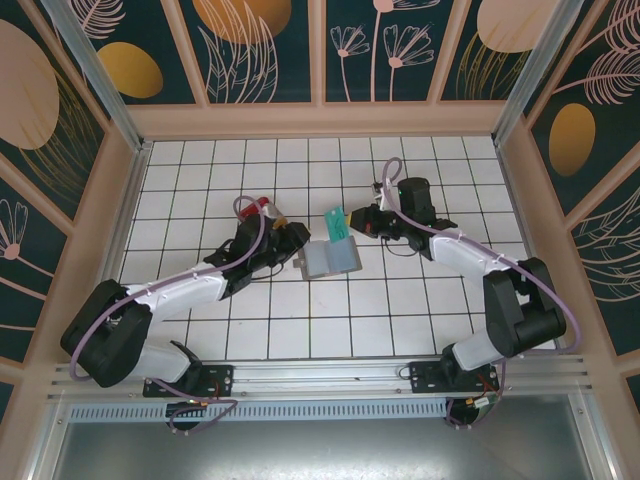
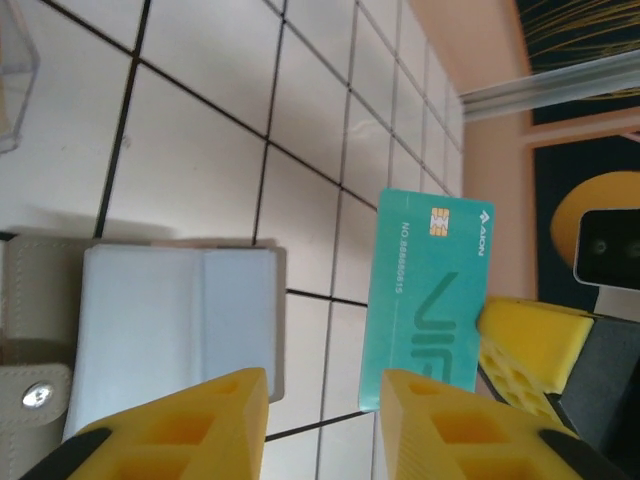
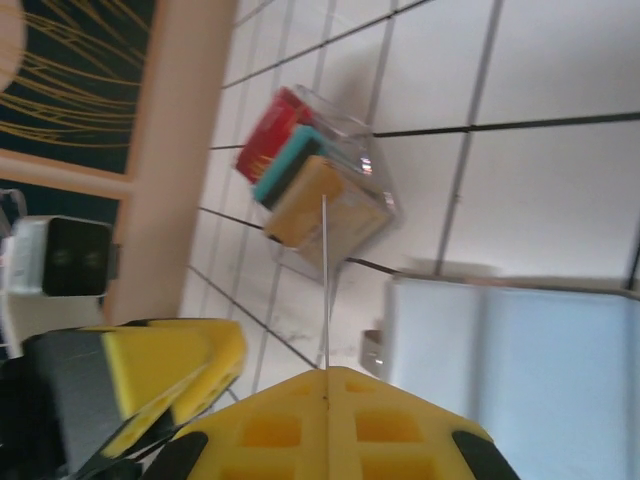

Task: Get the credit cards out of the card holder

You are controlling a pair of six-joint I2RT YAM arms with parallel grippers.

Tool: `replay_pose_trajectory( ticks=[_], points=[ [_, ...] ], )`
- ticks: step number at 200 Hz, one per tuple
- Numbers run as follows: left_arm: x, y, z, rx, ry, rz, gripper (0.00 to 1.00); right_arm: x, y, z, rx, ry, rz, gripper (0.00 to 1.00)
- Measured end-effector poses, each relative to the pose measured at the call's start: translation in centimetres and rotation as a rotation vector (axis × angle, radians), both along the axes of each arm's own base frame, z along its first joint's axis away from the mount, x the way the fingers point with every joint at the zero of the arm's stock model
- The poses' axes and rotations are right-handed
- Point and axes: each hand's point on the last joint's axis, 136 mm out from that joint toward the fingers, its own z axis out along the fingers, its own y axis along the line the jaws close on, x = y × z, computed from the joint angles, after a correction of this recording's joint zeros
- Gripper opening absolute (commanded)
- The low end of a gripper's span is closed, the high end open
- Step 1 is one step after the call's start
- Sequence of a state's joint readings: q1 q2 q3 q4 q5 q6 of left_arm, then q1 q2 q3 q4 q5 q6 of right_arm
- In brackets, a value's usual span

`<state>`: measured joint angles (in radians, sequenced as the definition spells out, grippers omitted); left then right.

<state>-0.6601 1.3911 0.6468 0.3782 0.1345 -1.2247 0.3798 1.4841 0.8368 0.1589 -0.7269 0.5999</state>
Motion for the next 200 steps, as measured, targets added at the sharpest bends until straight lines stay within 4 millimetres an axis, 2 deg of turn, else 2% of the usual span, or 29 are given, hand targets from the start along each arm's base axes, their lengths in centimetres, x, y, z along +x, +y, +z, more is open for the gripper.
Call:
replay_pose_trajectory(
  ticks=[44,110,137,155,200],
  points=[
    [0.3,-0.7,2.1,-0.136,-0.041,0.002,0.3,-1.0,1.5,2.0,0.104,-0.009,0.066,0.0],
    [0.5,-1.1,4.0,-0.214,-0.08,-0.006,0.26,-1.7,2.1,2.8,0.165,-0.002,0.1,0.0],
    [0.4,-1.4,4.0,-0.222,-0.077,-0.02,0.28,-1.8,2.2,2.9,0.17,-0.007,0.103,0.0],
    [0.3,-1.5,3.7,-0.22,-0.067,-0.024,0.33,-1.8,2.3,3.0,0.172,-0.009,0.108,0.0],
    [0.2,-1.7,3.2,-0.216,-0.053,-0.036,0.26,-1.9,2.4,3.2,0.177,-0.011,0.114,0.0]
  ],
)
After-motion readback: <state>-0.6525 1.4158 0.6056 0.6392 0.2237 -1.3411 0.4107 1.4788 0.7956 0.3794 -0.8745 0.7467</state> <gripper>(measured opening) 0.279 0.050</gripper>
